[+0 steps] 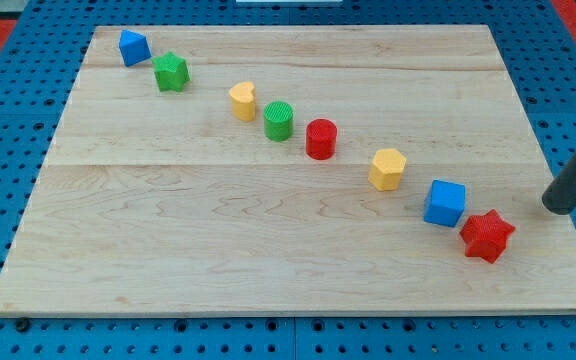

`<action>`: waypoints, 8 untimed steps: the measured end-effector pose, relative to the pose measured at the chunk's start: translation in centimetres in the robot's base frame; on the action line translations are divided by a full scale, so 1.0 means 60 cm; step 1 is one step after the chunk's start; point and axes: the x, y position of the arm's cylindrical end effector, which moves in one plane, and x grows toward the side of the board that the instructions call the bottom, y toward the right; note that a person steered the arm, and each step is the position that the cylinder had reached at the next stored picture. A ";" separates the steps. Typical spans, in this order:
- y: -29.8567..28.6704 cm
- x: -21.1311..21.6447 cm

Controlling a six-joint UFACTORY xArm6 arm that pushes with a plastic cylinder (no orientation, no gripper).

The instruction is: Push the red star towards left side

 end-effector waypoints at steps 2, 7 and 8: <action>-0.006 -0.015; -0.180 0.088; -0.264 0.076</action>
